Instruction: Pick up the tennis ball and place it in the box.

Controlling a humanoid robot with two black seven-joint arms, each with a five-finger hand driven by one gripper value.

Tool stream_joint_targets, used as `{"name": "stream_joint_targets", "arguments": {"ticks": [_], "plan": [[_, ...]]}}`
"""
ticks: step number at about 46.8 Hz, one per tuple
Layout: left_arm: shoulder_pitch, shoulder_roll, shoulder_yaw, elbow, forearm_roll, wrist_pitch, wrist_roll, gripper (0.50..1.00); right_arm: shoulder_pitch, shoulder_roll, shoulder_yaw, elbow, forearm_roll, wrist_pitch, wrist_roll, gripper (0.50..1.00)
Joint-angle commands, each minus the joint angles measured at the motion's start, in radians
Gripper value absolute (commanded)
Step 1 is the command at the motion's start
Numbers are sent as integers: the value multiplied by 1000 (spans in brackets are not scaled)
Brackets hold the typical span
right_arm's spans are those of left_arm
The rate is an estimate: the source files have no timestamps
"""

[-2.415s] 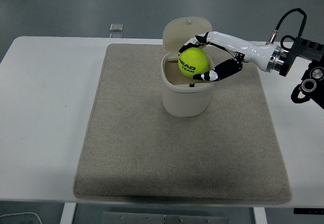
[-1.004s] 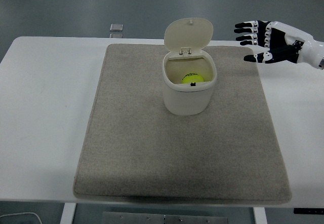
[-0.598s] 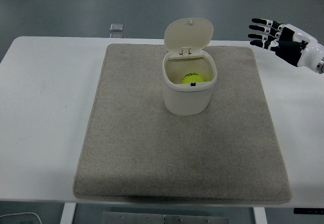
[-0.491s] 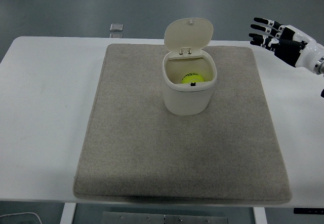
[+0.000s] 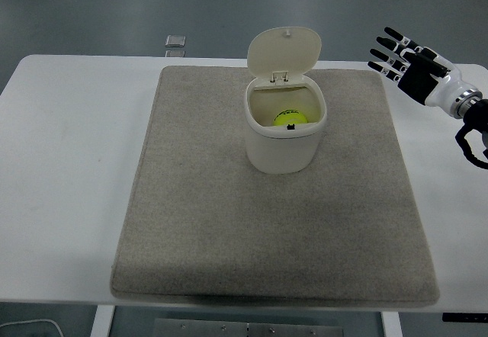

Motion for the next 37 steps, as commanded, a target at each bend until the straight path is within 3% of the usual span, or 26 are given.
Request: {"name": "stream_joint_targets", "arguments": {"ticks": [1,27,37], "plan": [[0,0,-1,0,0,0,0,992,-3,15,0,-14,29,-3,0,889],[0,0,-1,0,0,0,0,992,-5,14,-2,-24,17,12,12,913],[0,0,-1,0,0,0,0,992,4,-2,0,-25,-129,22,44,913]]}}
